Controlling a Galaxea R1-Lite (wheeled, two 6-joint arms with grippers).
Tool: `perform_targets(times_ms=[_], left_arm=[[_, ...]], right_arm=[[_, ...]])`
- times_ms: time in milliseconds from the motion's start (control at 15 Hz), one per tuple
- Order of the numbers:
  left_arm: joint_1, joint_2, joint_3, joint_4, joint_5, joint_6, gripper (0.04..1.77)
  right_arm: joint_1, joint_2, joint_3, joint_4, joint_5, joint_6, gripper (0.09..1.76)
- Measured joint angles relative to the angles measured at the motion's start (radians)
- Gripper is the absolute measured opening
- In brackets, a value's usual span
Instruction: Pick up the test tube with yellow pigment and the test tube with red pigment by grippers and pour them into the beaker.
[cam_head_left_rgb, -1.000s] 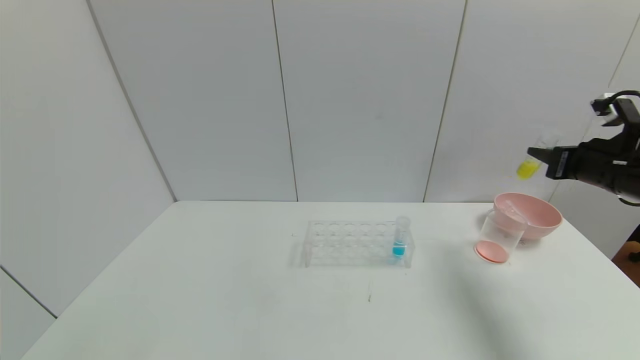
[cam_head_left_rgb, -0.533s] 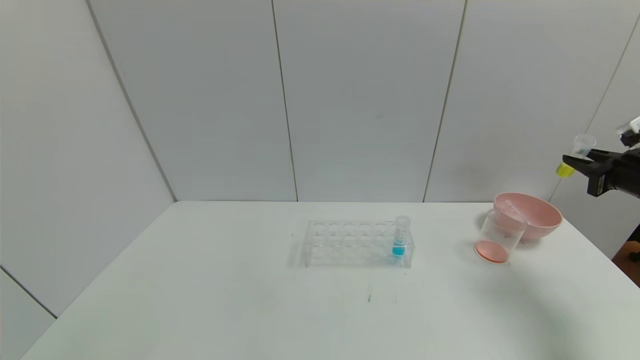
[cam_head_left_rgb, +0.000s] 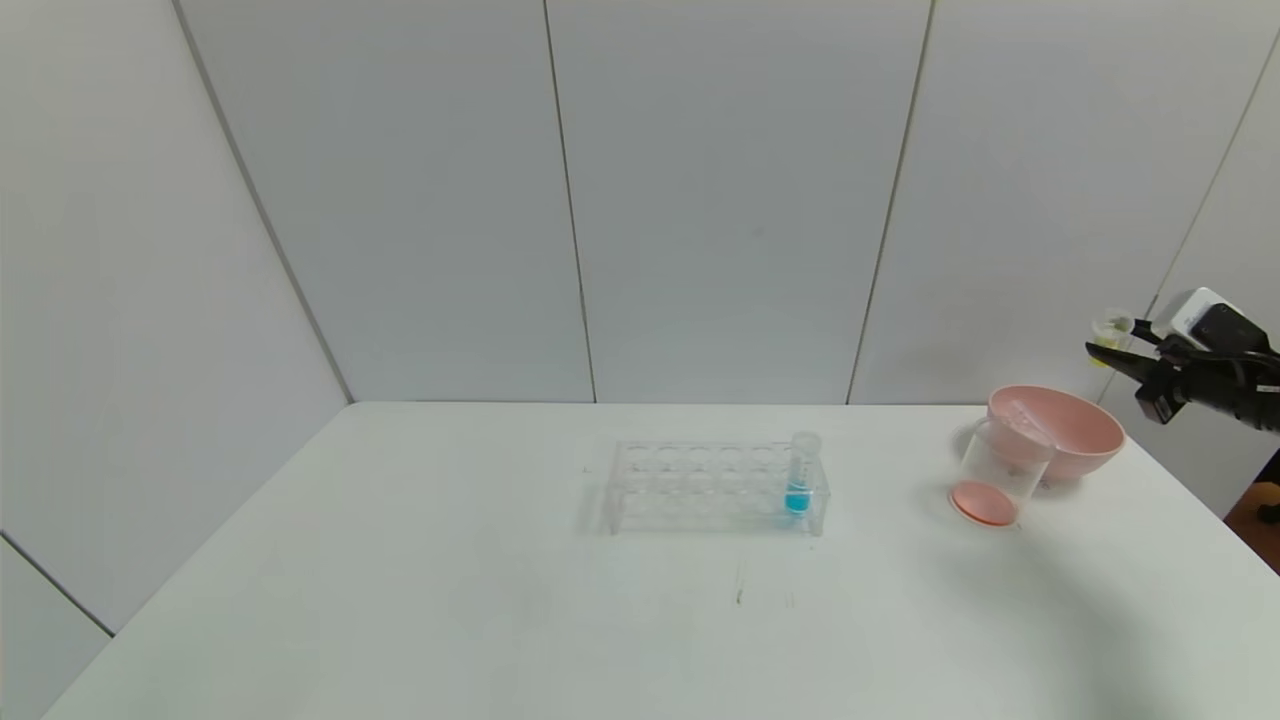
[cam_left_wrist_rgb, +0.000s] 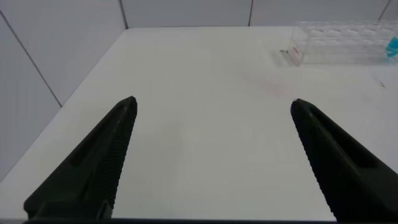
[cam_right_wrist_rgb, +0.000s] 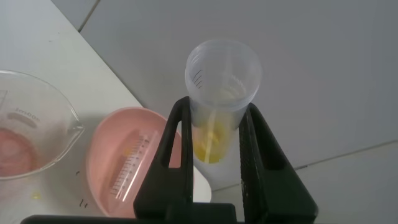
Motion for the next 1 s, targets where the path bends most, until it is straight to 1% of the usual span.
perform_targets(times_ms=[200, 333, 400, 600, 800, 1000], left_arm=[[0.0, 0.0, 0.0, 0.0, 0.0, 0.0, 1.76], [0.0, 0.0, 0.0, 0.0, 0.0, 0.0, 1.76], [0.0, 0.0, 0.0, 0.0, 0.0, 0.0, 1.76], [0.0, 0.0, 0.0, 0.0, 0.0, 0.0, 1.76], [0.0, 0.0, 0.0, 0.0, 0.0, 0.0, 1.76], [0.0, 0.0, 0.0, 0.0, 0.0, 0.0, 1.76]], right_arm=[[0.002, 0.004, 0.021, -0.079, 0.069, -0.094, 0.49], [0.002, 0.006, 0.068, -0.148, 0.082, -0.14, 0.49], [0.003, 0.008, 0.092, -0.171, 0.083, -0.184, 0.49], [0.007, 0.019, 0.13, -0.173, 0.064, -0.307, 0.49], [0.009, 0.029, 0.14, -0.17, 0.022, -0.452, 0.49], [0.01, 0.037, 0.141, -0.165, -0.021, -0.563, 0.49]])
